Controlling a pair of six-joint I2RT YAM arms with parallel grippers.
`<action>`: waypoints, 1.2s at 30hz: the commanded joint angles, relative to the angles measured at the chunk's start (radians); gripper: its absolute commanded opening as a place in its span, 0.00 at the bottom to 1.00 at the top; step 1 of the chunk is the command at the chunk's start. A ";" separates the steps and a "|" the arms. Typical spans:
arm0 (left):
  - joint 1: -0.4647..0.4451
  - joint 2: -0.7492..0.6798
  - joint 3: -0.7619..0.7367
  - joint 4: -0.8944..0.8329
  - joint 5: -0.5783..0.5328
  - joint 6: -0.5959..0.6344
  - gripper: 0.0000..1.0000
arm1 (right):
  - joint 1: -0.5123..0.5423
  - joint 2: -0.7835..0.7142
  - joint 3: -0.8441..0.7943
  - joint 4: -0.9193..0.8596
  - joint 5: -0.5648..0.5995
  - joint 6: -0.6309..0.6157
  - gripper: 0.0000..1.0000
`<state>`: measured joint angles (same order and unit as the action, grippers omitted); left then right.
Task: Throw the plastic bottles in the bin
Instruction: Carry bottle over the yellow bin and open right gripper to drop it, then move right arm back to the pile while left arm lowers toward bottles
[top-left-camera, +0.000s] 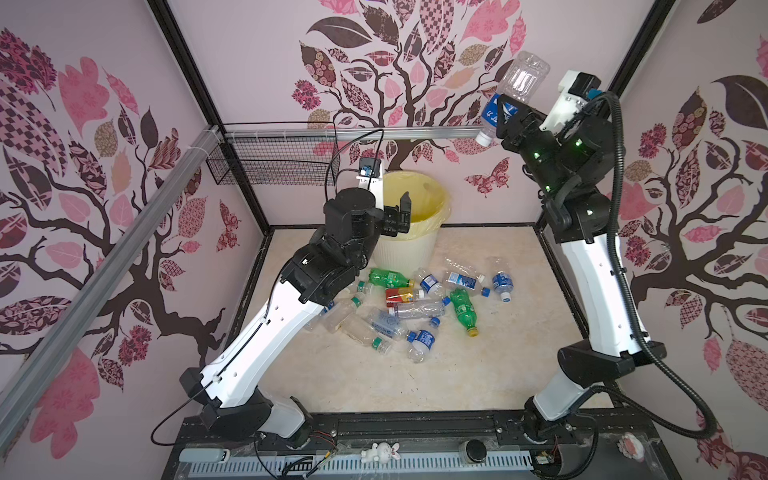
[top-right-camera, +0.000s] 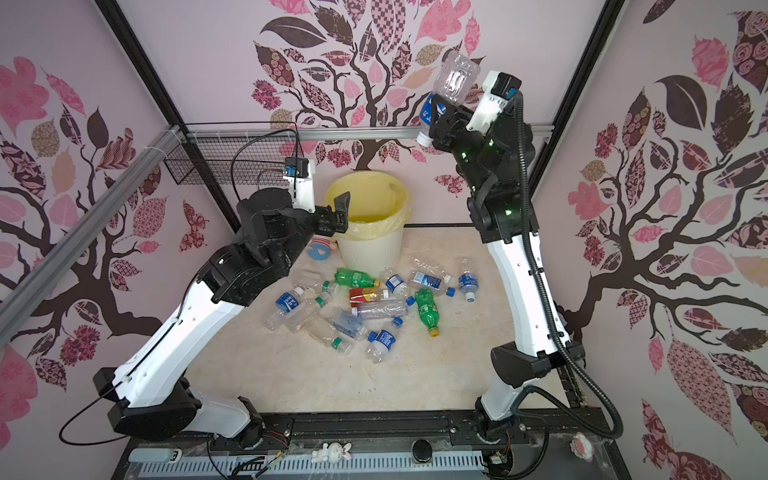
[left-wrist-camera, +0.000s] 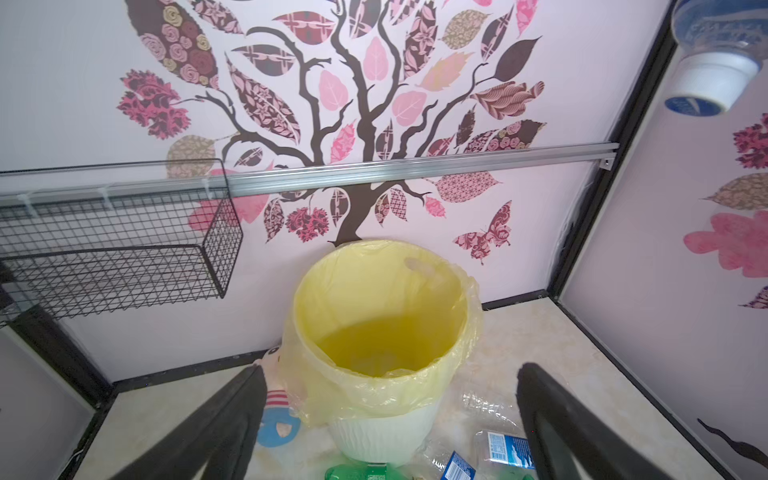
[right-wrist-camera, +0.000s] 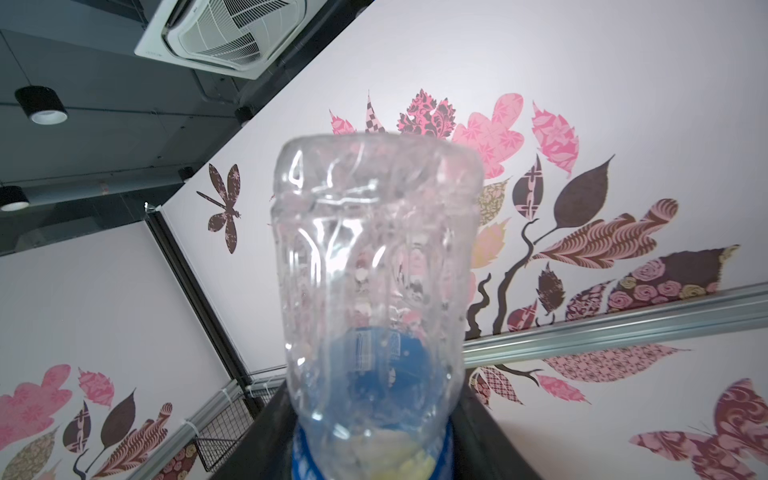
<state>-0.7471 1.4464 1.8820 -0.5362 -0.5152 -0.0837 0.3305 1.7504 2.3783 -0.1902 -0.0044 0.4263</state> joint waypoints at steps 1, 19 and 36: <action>0.032 -0.037 -0.042 -0.025 -0.017 -0.033 0.97 | 0.057 0.219 0.092 -0.126 -0.029 0.036 0.52; 0.070 -0.097 -0.191 -0.071 -0.062 -0.105 0.97 | 0.086 0.312 0.198 -0.260 -0.001 -0.016 1.00; 0.298 -0.126 -0.360 -0.185 -0.042 -0.306 0.97 | 0.137 0.050 -0.161 -0.428 -0.044 0.021 1.00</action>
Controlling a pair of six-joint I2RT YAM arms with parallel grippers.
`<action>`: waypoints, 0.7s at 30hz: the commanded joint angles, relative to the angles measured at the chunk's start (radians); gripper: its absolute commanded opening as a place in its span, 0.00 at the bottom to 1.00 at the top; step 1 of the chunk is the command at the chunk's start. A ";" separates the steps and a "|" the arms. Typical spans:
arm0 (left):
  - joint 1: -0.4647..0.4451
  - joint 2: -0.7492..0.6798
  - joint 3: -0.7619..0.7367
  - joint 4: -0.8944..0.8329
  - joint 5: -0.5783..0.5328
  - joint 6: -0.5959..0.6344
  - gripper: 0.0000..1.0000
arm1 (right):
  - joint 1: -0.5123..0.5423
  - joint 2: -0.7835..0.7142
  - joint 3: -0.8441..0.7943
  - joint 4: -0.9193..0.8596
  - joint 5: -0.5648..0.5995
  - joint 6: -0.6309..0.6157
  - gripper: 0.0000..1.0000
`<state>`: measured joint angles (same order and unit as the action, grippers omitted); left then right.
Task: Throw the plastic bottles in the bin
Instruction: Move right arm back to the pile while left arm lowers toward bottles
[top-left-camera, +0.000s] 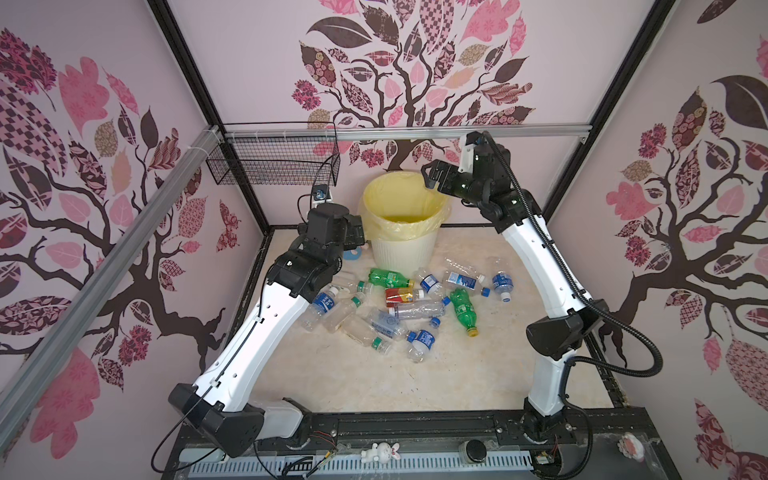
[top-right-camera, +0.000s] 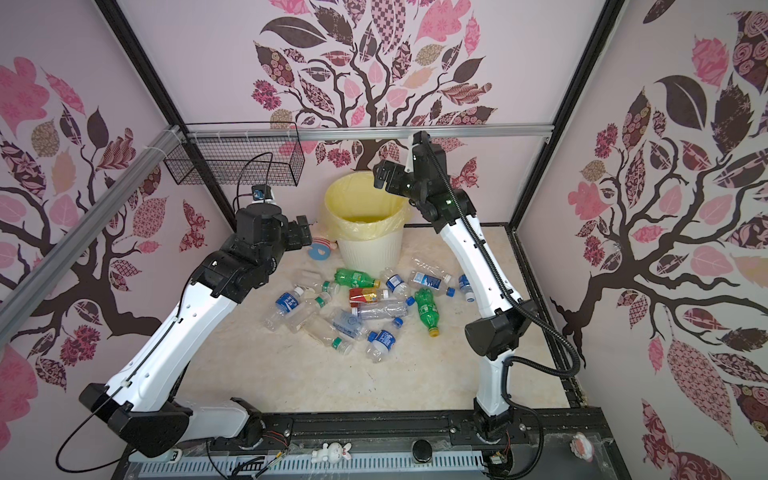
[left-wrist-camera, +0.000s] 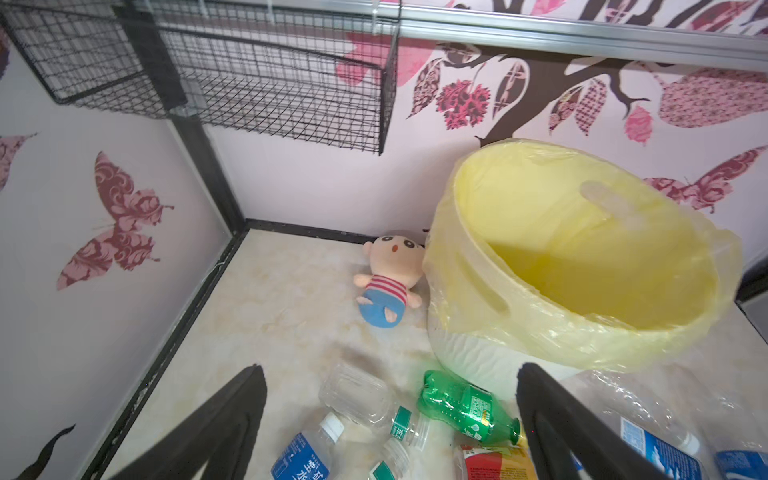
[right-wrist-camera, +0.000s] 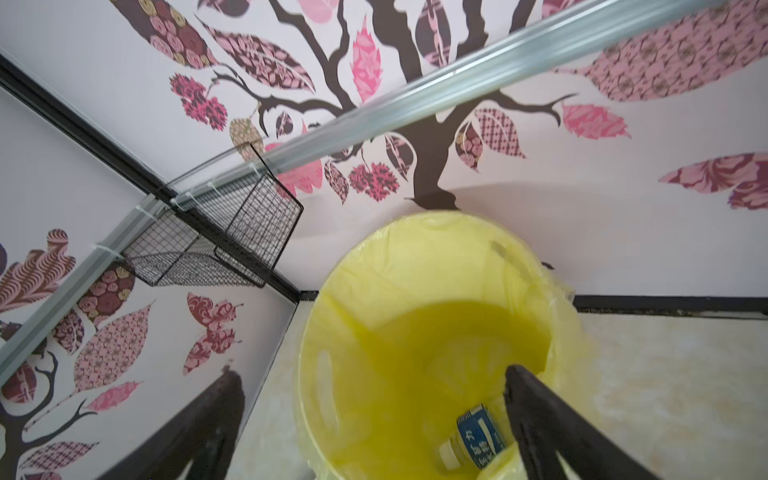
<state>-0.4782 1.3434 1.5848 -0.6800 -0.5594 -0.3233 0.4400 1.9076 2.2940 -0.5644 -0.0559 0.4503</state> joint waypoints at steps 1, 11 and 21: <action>0.044 -0.020 -0.079 -0.054 -0.006 -0.084 0.97 | 0.034 -0.128 -0.108 -0.063 0.007 0.000 1.00; 0.226 0.046 -0.195 -0.239 0.112 -0.237 0.97 | 0.235 -0.274 -0.344 -0.140 0.055 -0.074 1.00; 0.336 0.142 -0.310 -0.252 0.311 -0.128 0.97 | 0.380 -0.253 -0.502 -0.133 0.041 -0.053 1.00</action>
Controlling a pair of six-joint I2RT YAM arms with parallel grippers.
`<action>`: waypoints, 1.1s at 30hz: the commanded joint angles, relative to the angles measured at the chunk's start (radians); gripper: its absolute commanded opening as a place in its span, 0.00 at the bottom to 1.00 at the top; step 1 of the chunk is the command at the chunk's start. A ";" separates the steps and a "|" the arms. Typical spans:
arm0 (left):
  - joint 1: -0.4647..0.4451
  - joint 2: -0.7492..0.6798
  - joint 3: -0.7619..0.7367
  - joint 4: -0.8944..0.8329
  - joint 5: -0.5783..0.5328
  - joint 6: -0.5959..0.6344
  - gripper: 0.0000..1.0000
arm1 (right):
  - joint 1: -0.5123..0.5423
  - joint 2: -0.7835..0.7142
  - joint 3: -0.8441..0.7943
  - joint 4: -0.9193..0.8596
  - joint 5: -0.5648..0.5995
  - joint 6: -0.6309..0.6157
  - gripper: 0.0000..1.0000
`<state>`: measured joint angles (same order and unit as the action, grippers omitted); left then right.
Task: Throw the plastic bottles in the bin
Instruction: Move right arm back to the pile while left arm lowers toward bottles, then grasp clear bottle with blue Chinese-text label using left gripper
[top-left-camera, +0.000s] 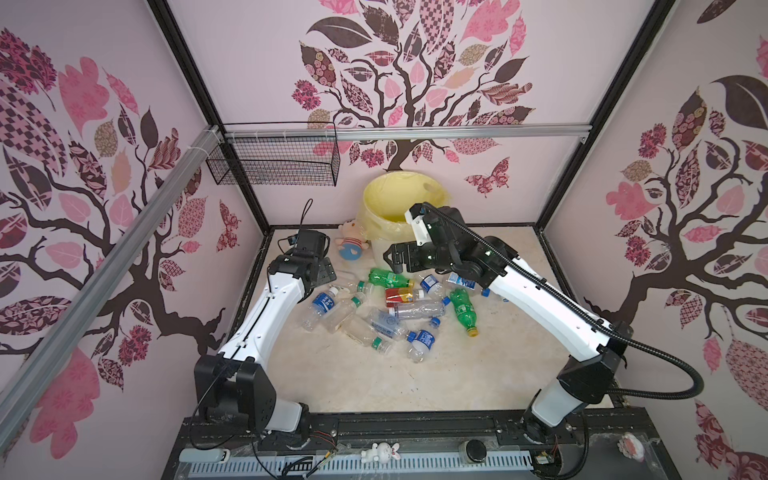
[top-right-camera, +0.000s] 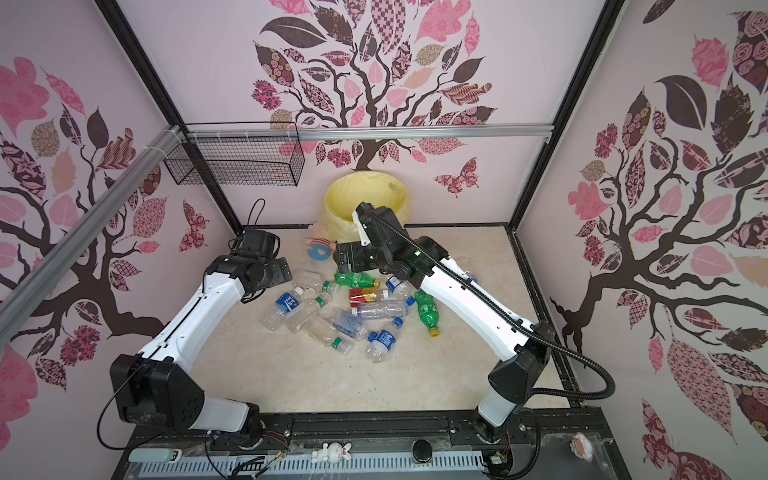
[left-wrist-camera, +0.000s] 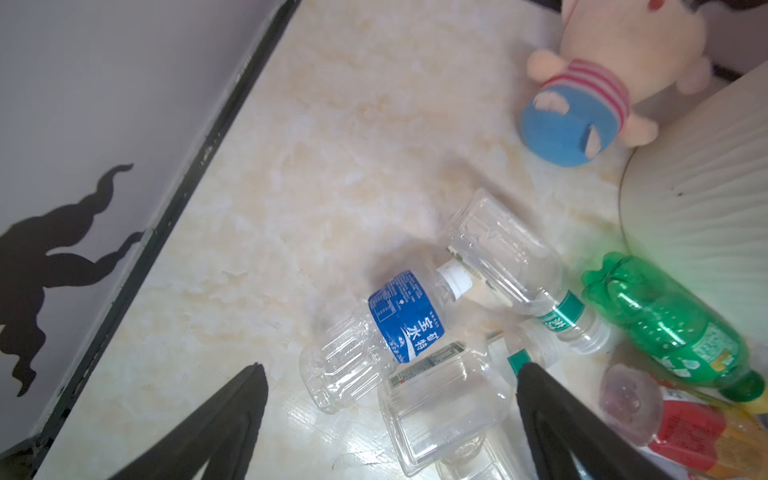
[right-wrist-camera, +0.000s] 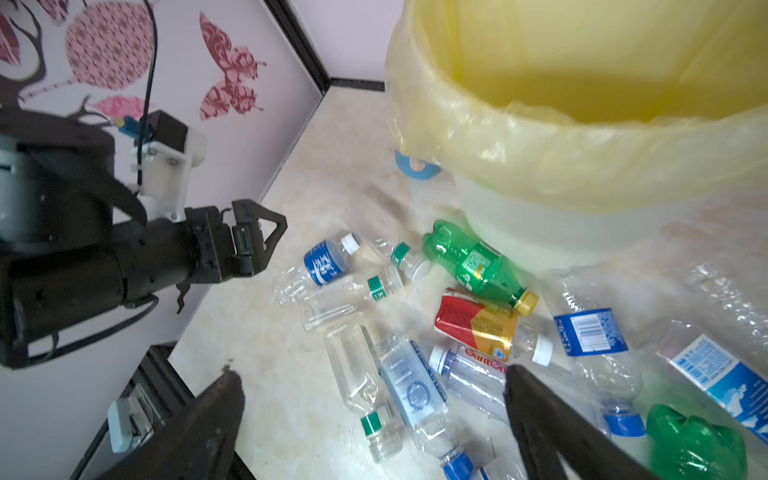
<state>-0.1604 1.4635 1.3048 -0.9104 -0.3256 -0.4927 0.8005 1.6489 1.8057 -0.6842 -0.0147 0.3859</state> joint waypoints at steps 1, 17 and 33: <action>0.025 0.026 -0.039 -0.022 0.074 0.053 0.97 | 0.024 0.008 -0.025 -0.008 -0.004 0.013 1.00; 0.118 0.161 -0.138 0.040 0.299 0.170 0.97 | 0.042 0.051 -0.147 0.067 -0.050 0.097 1.00; 0.120 0.175 -0.193 0.071 0.202 0.181 0.91 | 0.042 0.067 -0.160 0.089 -0.054 0.074 1.00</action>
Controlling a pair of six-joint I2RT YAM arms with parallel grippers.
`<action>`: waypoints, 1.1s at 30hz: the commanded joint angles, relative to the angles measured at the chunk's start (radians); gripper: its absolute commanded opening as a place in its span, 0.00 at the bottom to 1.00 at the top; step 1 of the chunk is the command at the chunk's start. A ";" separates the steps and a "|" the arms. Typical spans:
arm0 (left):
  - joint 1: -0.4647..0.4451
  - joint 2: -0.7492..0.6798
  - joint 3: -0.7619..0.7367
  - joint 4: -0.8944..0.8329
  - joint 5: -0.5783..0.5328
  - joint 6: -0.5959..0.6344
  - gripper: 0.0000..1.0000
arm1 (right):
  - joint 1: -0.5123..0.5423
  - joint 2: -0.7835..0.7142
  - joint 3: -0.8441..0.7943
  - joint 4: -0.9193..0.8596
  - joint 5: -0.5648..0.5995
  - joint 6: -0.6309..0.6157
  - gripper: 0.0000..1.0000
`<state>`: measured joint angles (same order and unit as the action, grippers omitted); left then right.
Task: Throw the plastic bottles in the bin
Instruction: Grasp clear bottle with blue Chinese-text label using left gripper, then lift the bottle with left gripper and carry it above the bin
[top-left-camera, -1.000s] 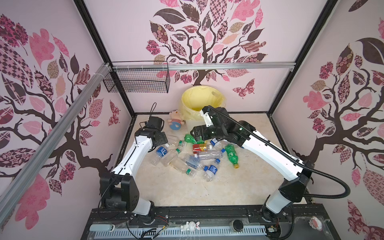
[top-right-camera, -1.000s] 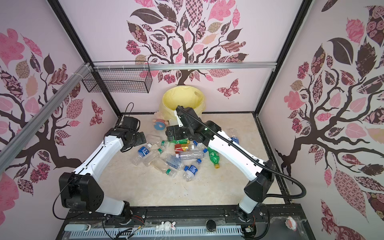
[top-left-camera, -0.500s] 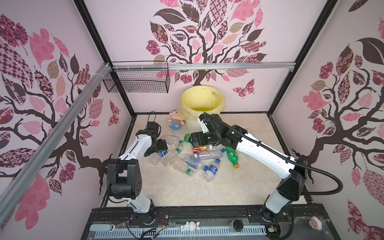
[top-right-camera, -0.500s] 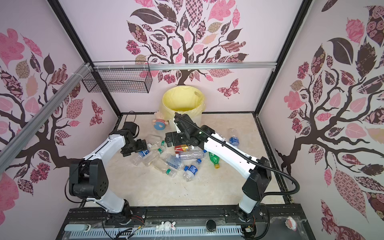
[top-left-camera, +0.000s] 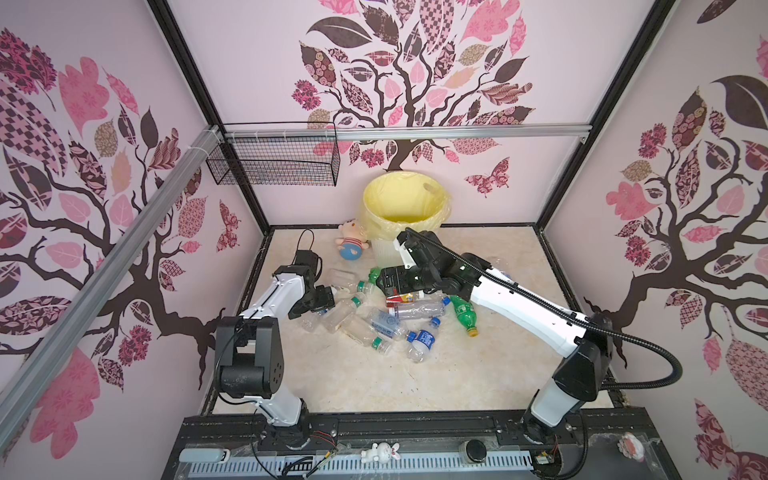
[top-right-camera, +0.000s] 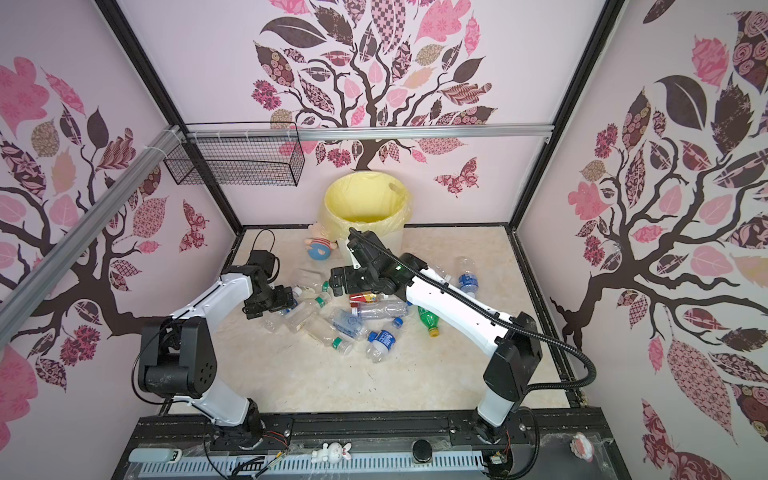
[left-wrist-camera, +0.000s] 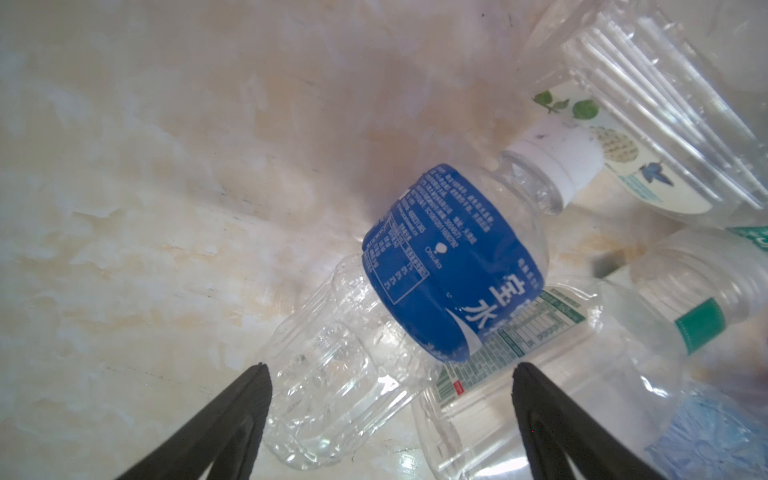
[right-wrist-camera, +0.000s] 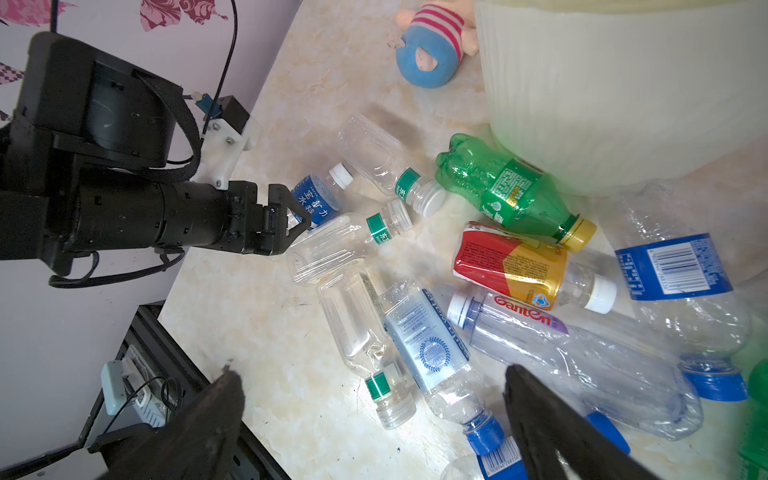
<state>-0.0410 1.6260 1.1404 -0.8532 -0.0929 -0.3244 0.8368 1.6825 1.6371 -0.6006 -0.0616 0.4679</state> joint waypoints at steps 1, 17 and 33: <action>0.002 0.017 -0.031 0.016 -0.039 0.013 0.90 | 0.005 0.038 0.014 0.003 -0.008 -0.012 1.00; 0.010 0.091 -0.040 0.040 -0.012 0.026 0.71 | 0.006 0.084 0.052 0.003 -0.048 0.007 1.00; 0.011 0.092 -0.018 0.034 0.007 0.033 0.45 | 0.004 0.066 0.067 -0.010 -0.036 0.005 1.00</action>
<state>-0.0368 1.7039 1.1183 -0.8242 -0.0963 -0.2974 0.8368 1.7420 1.6508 -0.5945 -0.1043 0.4713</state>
